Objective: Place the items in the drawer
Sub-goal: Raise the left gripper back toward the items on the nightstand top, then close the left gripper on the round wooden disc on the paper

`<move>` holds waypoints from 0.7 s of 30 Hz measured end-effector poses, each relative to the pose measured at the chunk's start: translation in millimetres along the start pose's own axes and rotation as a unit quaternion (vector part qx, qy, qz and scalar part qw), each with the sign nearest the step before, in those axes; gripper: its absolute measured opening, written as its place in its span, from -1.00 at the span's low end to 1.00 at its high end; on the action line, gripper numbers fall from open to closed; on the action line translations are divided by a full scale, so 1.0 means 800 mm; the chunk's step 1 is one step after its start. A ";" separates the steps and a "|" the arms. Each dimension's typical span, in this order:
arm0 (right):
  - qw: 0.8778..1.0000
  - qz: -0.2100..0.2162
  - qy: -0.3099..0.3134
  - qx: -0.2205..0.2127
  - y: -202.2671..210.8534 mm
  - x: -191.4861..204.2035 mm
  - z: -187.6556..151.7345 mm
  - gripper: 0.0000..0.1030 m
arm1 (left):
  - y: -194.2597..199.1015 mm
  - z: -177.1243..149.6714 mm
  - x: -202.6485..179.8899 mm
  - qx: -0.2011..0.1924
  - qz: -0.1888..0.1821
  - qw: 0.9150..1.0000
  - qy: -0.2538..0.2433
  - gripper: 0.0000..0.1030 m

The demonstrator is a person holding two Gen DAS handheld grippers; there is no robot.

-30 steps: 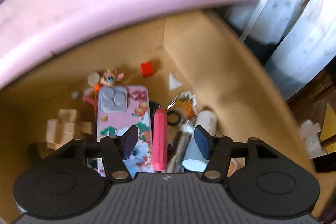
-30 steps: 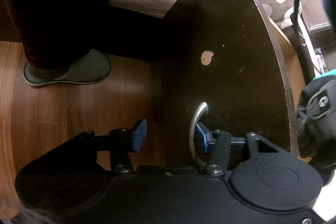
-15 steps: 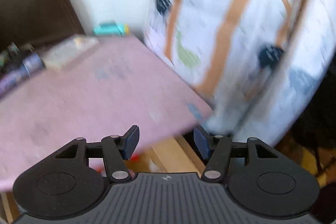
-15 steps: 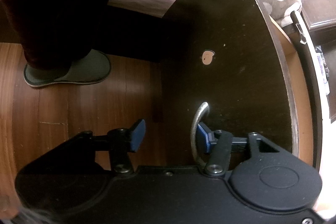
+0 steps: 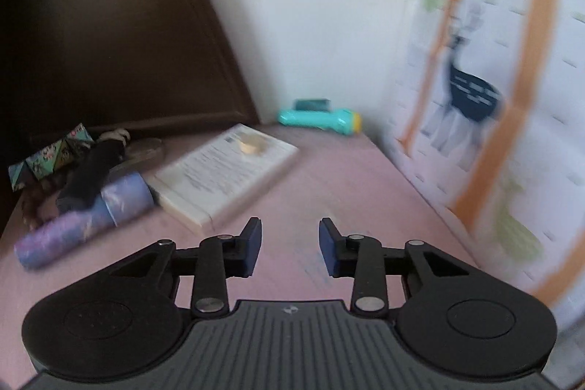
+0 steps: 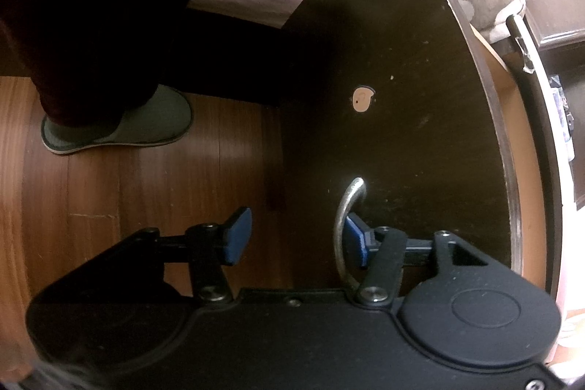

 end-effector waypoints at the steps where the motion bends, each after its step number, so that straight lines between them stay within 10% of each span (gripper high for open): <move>1: 1.000 -0.001 0.000 0.000 -0.001 0.001 0.000 0.11 | -0.010 0.007 0.005 -0.004 0.005 1.000 0.001 -0.35; 21: 1.000 -0.003 0.002 -0.003 -0.003 0.002 0.002 0.17 | -0.136 0.064 0.049 -0.013 0.045 0.999 0.009 -0.35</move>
Point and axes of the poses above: each gripper's, at about its wrist camera, not at the fingertips, and y roughly against the way its jaws point, x to its left, z to its top, the point moved 2 cm from there along -y, roughly the way its jaws point, and after that the axes turned 5 degrees about -z, right-handed, at the moved point
